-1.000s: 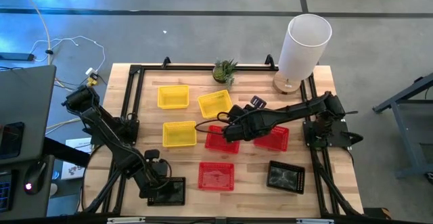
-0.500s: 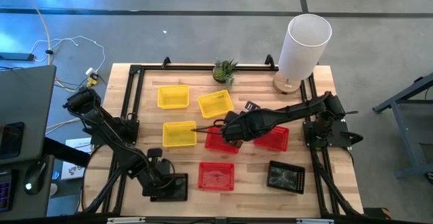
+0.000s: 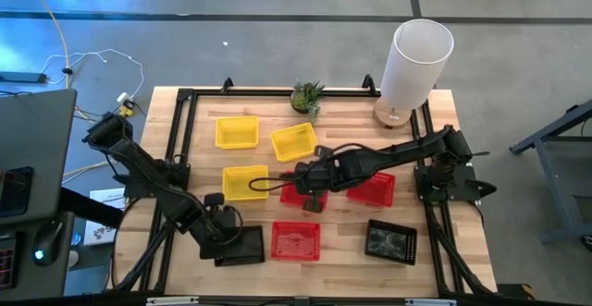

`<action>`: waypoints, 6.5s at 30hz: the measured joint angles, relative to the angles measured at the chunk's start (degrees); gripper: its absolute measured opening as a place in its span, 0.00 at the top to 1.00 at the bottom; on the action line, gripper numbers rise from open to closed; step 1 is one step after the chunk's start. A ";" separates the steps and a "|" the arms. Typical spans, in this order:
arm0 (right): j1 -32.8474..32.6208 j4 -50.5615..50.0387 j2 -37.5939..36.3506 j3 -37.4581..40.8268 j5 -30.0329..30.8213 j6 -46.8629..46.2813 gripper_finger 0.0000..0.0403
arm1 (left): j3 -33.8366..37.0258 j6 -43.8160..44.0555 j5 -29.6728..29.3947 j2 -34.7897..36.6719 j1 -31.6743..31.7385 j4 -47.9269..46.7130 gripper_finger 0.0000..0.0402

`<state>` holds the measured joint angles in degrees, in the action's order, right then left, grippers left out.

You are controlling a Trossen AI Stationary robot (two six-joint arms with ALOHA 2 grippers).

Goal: Stack baskets by color
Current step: Stack the left black bin on top of the right stacked black bins

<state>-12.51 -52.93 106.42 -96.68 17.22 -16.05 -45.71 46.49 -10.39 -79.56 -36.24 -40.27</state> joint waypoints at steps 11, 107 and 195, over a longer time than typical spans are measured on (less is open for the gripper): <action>-0.02 17.00 0.01 0.00 -4.34 18.22 0.73 | -0.18 -5.74 0.97 5.35 8.78 -6.46 1.00; 6.62 18.26 8.43 -3.44 -2.67 32.96 0.73 | -19.80 -37.66 -9.46 -1.32 29.00 -18.49 1.00; -23.39 4.51 -55.25 49.31 -1.08 -28.22 1.00 | -19.78 -38.85 -5.22 -1.23 29.08 -12.26 0.71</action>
<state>-35.90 -48.42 51.17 -47.37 16.13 -44.26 -65.50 7.64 -15.62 -80.79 -7.16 -52.53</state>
